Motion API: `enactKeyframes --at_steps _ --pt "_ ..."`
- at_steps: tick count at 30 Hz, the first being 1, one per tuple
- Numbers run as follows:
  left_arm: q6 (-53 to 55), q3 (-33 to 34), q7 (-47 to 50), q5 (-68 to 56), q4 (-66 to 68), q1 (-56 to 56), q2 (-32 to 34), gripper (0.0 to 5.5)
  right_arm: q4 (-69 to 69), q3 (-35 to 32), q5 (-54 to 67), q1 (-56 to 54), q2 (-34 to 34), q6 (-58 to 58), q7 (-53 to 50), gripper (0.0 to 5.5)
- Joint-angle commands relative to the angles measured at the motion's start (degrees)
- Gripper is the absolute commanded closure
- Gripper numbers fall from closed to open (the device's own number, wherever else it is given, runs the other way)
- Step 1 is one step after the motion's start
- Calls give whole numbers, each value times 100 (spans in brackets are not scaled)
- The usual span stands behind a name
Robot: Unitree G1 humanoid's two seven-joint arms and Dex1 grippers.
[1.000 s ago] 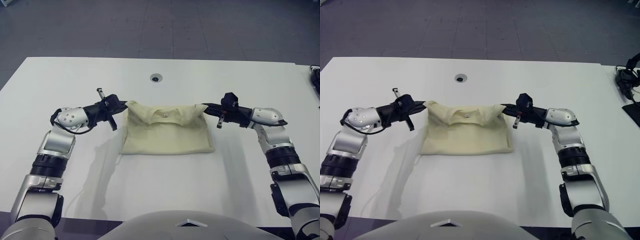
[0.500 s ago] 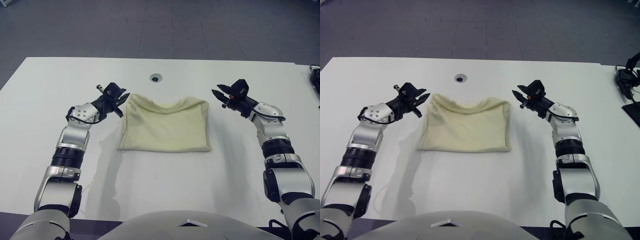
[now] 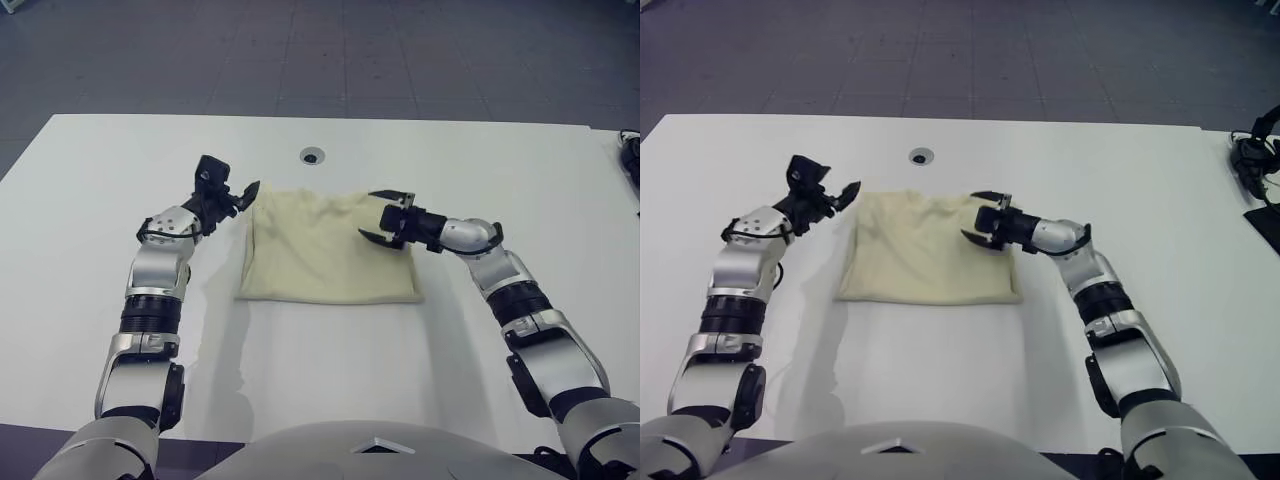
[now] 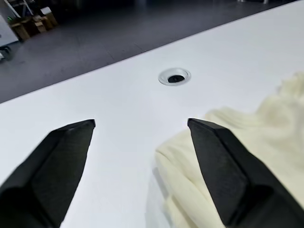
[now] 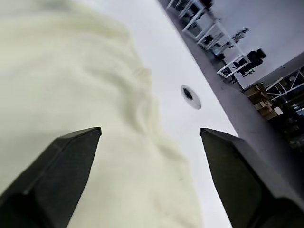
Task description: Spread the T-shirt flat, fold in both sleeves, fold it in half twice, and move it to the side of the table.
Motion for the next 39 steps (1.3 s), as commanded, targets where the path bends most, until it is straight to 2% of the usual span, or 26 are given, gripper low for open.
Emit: enactKeyframes --at_steps 1,5,6,9,13,17,20,23,32,39 --pt "-21 578 463 -181 -912 92 74 108 1308 1166 -1842 -876 -424 -14 -774 81" --pt "244 796 463 -361 -1955 576 142 44 1628 1564 -2344 -1098 -947 -98 -797 31" --pt "316 829 475 -399 -2179 706 134 21 1565 1578 -2319 -1039 -1105 -173 -662 15" --pt "452 732 538 -363 -2708 1052 85 14 773 1464 -1844 -453 -1757 -393 256 12" --pt "611 541 565 -375 -3270 1308 19 14 -1478 1207 39 958 -2854 -190 2074 12" --pt "383 232 681 -161 -3423 1373 -139 14 -3634 1163 1969 1973 -3185 517 2801 12" --pt "240 -187 615 -94 -3530 1517 -272 14 -4490 1288 2272 2448 -3030 818 2846 12" --pt "115 -492 524 24 -3595 1709 -304 14 -4744 1367 2245 2689 -2666 978 2781 12" --pt "8 -601 532 74 -3591 1974 -398 14 -3926 1354 1545 2754 -1247 399 1771 12" --pt "-84 -664 536 156 -3551 1986 -422 14 -3219 1155 1169 2544 -810 119 1133 12"
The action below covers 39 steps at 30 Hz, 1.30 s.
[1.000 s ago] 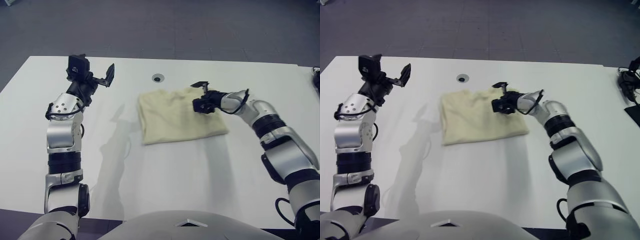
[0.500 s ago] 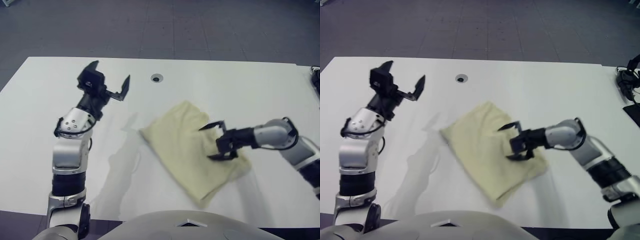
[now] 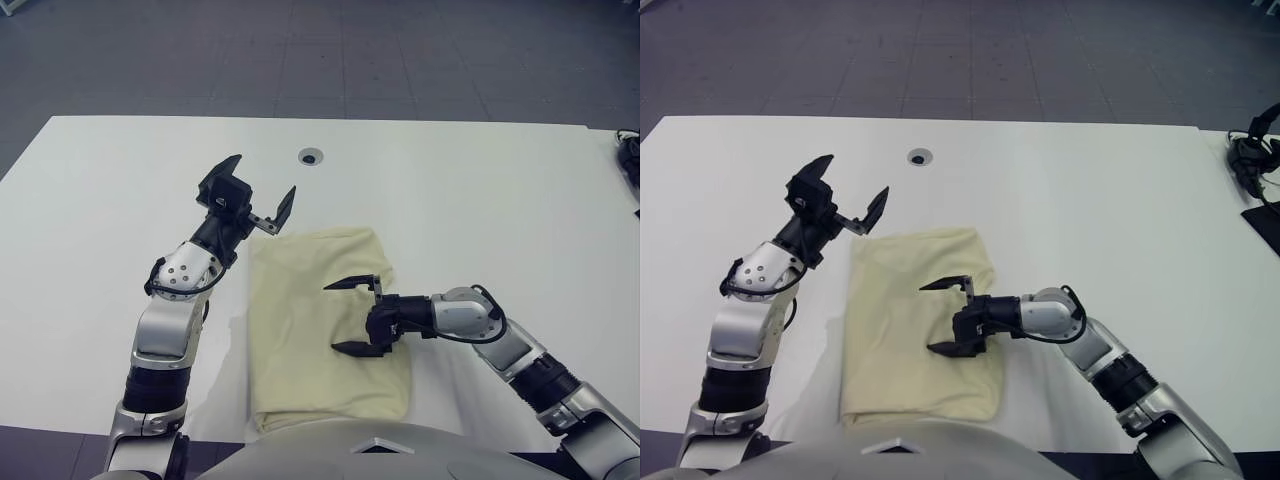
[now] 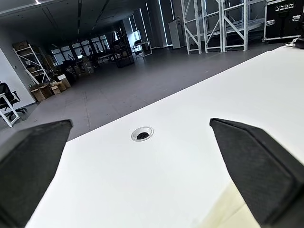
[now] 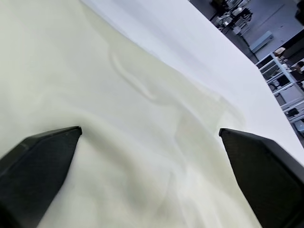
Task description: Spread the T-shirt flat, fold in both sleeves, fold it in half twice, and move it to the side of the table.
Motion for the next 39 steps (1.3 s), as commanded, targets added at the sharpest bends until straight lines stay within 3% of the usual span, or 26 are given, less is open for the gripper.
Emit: enactKeyframes --at_steps 1,5,11,16,19,22,26,33,39 --pt "-81 -70 -8 104 34 21 -9 14 737 -48 -595 -27 125 155 -195 12" --pt "-98 -145 -5 141 33 -61 -22 14 976 -218 -629 -194 413 -14 -577 12" --pt "-523 180 -139 284 -292 237 352 14 367 -1023 482 -163 460 -179 -607 12" --pt "-1591 418 -279 718 -499 793 825 14 -691 -1708 1987 109 590 165 -552 12" --pt "-2567 628 -339 1365 -634 1472 1316 14 -1101 -2145 2538 465 321 360 -381 12" --pt "-3771 969 -539 1992 -744 2712 1869 14 -901 -2421 2280 1071 -416 -57 311 12" --pt "-4612 1467 -723 2447 -1167 4121 2118 14 -636 -2448 1466 1625 -1206 -1005 965 12" --pt "-5933 1855 -538 3992 -601 4943 2519 14 294 -2292 -88 1365 -1680 -2391 1011 12" --pt "-6258 1561 -584 4486 -284 4772 2763 14 696 -1928 -1018 990 -1616 -2884 743 12"
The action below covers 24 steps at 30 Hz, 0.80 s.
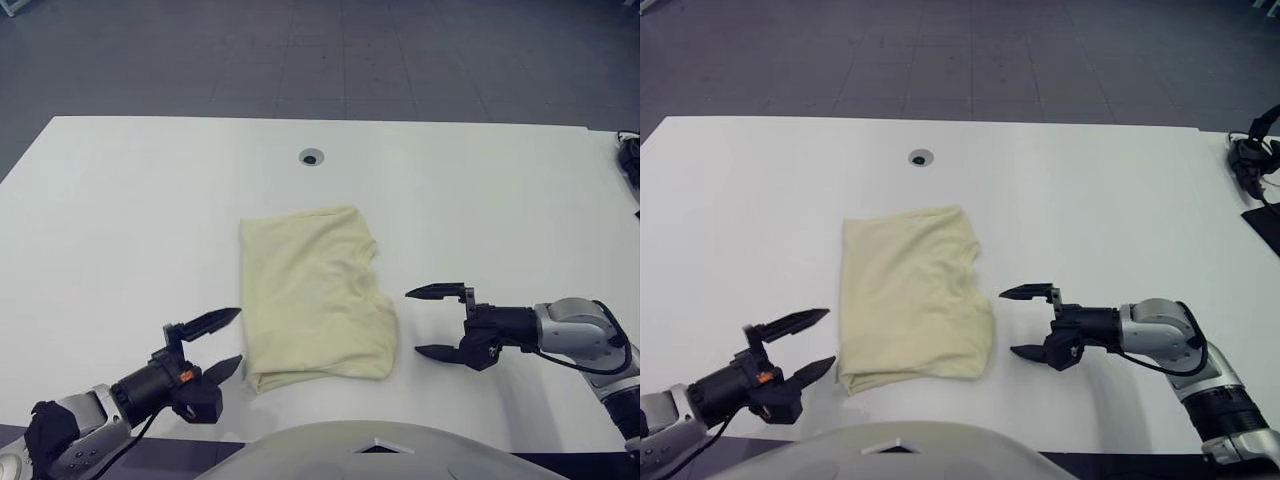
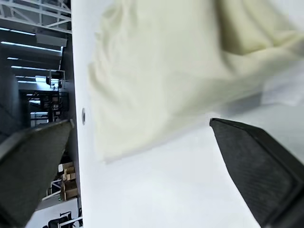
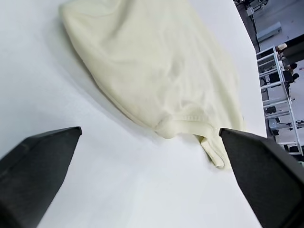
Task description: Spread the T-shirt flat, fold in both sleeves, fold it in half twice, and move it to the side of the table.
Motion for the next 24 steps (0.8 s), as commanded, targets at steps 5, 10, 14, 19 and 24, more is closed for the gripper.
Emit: enactKeyframes --at_steps 5,10,14,19,24 --pt "-84 -216 -19 479 428 -13 292 14 424 738 -876 -443 76 -236 -151 12" --pt "-51 -773 -75 375 295 -289 146 14 444 1094 -970 -542 186 -254 -286 12" --pt "46 -1003 -93 397 359 -353 228 81 378 1431 -963 -644 234 -274 -281 58" --pt "104 -1293 -120 458 459 -555 294 169 325 1730 -919 -688 262 -246 -303 142" --pt "230 -1398 -128 420 456 -574 359 263 283 1835 -848 -731 222 -227 -374 233"
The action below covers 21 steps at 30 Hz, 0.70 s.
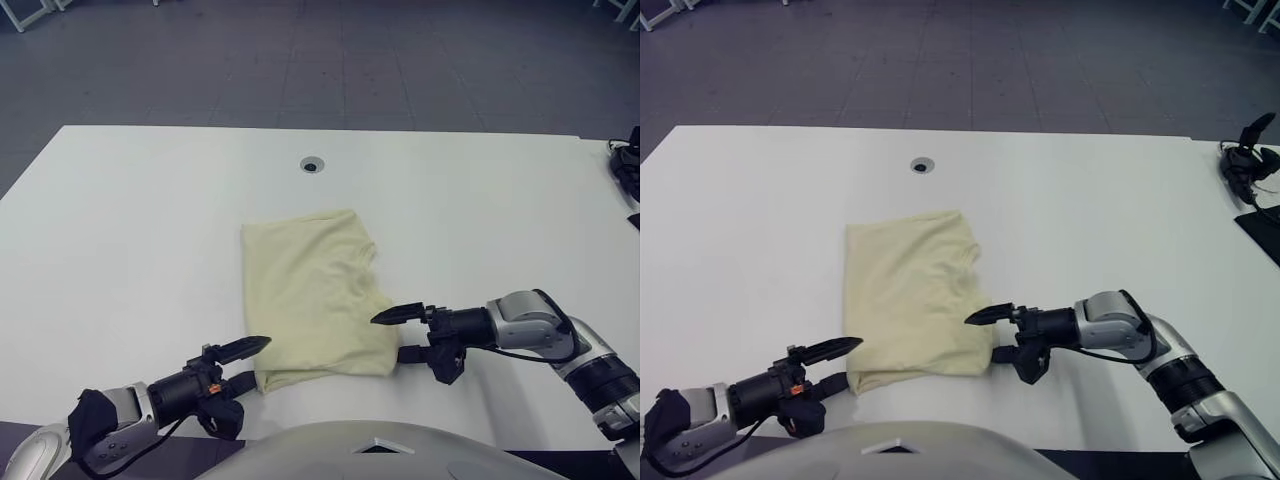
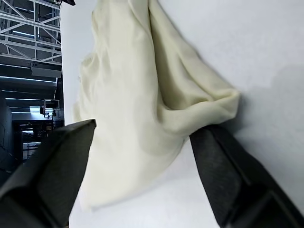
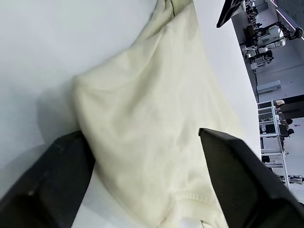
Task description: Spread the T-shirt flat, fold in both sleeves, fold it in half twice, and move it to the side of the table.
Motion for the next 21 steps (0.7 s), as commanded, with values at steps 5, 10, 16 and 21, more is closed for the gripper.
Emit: enactKeyframes --at_steps 5,10,16,21 --pt "207 -204 -163 202 112 46 194 349 84 333 -291 47 10 173 133 317" --pt "368 -339 -318 -199 92 121 248 448 72 470 -196 12 70 255 128 413" --pt "566 -382 -577 -549 18 241 335 543 83 530 -148 -11 73 366 124 513" --pt "773 -357 -785 -813 -25 307 431 546 89 611 261 58 23 765 342 547"
